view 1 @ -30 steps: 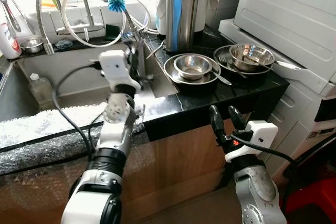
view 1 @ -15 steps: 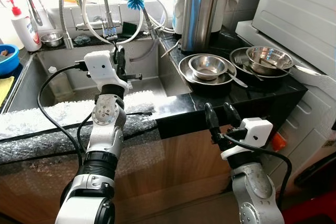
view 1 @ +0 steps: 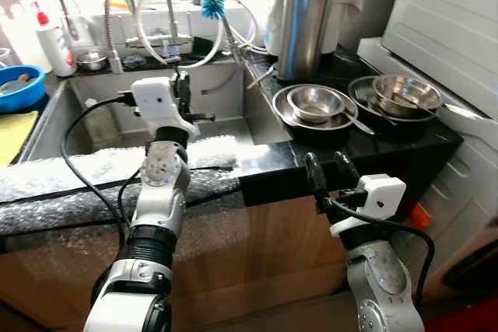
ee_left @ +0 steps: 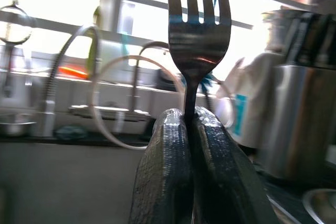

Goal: Kitchen organization

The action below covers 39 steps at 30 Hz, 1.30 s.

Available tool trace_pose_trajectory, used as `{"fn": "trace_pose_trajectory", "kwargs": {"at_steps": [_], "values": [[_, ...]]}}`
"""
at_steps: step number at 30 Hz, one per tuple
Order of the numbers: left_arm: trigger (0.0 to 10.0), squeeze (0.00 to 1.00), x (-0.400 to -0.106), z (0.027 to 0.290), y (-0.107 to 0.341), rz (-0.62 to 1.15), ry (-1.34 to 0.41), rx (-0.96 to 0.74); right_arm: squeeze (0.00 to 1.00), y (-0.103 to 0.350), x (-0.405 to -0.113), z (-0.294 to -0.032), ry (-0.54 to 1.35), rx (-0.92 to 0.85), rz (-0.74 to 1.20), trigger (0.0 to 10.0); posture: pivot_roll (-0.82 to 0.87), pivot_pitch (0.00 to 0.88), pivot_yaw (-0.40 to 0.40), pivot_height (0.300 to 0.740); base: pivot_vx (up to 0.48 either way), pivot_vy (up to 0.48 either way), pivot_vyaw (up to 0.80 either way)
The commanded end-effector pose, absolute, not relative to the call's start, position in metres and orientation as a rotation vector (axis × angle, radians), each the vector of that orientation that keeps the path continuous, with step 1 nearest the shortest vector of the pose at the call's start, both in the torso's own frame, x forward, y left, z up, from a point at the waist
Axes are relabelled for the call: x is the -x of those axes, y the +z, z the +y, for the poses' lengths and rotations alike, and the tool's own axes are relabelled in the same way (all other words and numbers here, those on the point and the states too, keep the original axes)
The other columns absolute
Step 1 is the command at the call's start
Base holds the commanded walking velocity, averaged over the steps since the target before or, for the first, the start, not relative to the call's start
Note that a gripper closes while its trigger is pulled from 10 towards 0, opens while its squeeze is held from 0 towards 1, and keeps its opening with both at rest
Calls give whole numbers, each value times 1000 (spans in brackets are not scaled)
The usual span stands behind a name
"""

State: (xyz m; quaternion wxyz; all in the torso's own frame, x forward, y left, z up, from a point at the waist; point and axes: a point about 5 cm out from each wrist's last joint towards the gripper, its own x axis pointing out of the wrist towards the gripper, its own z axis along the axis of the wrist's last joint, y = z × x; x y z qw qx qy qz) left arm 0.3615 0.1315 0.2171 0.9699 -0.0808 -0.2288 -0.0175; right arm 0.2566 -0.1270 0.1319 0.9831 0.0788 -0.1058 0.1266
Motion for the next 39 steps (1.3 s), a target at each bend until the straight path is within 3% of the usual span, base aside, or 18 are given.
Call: {"fn": "trace_pose_trajectory", "kwargs": {"at_steps": [1, 30, 39], "values": [[10000, 0, -362, 133, 225, -484, -29, 144, 0, 131, -258, -126, 251, -168, -207, 10000, -134, 0, 9, 740, 289, 0, 0], [10000, 0, -364, 131, 226, -480, -35, 146, 0, 132, -258, -126, 260, -165, -210, 10000, -136, 0, 6, 740, 320, 0, 0], [10000, 0, -363, 129, 225, -478, -51, 157, 0, 132, -257, -124, 264, -169, -208, 10000, -136, 0, 6, 740, 0, 0, 0]]}}
